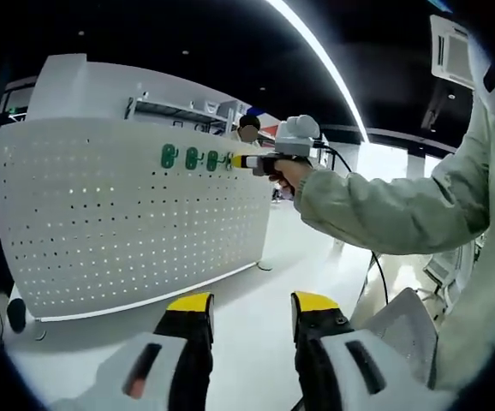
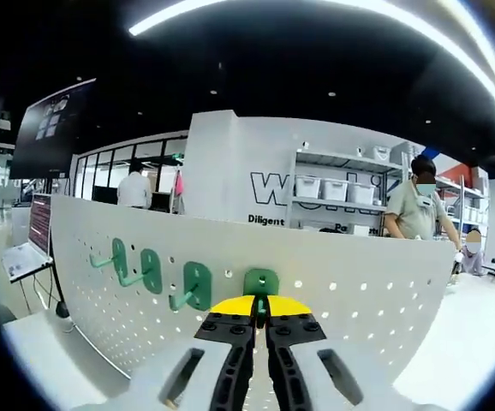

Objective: Insert the hook assembly into the mounting plate slot until the hook locks in place.

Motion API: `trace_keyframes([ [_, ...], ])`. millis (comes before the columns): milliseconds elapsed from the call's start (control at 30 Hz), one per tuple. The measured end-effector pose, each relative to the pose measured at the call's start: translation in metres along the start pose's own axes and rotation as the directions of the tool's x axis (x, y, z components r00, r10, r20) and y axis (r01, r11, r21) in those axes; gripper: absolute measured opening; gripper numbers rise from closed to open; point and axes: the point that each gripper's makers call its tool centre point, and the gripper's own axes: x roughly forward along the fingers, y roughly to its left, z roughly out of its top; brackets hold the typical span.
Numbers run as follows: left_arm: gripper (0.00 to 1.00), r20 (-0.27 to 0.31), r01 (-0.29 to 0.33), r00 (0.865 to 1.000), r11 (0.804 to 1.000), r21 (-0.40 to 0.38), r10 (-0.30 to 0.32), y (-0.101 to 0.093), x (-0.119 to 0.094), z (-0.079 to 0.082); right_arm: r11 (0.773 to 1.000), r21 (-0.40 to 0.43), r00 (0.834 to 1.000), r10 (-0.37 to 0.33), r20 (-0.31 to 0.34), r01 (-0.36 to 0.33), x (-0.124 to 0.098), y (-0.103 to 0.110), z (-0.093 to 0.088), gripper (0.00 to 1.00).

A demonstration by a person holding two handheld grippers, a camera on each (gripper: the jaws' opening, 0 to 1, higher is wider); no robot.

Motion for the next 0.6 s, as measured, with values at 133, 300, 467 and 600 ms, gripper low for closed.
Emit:
trace_keyframes([
  [133, 0.37, 0.001, -0.001, 1.0, 1.0, 0.0, 0.001, 0.0015, -0.0001, -0.0003, 1.0, -0.008, 1.0, -0.006, 0.002, 0.006, 0.0009, -0.0002, -0.0015, 0.02],
  [300, 0.37, 0.001, -0.002, 1.0, 1.0, -0.002, 0.002, 0.0029, 0.0, -0.0006, 1.0, -0.007, 1.0, -0.011, 0.002, 0.011, 0.0007, -0.0001, -0.0016, 0.02],
  [467, 0.37, 0.002, 0.001, 1.0, 1.0, -0.002, -0.001, 0.0029, 0.0002, -0.0006, 1.0, -0.019, 1.0, -0.011, 0.002, 0.011, 0.0003, 0.0004, -0.002, 0.02],
  [600, 0.37, 0.004, 0.001, 1.0, 1.0, -0.001, -0.001, 0.0035, 0.0006, 0.0005, 1.0, -0.03, 1.0, -0.008, -0.004, 0.008, 0.0, 0.0006, -0.0039, 0.02],
])
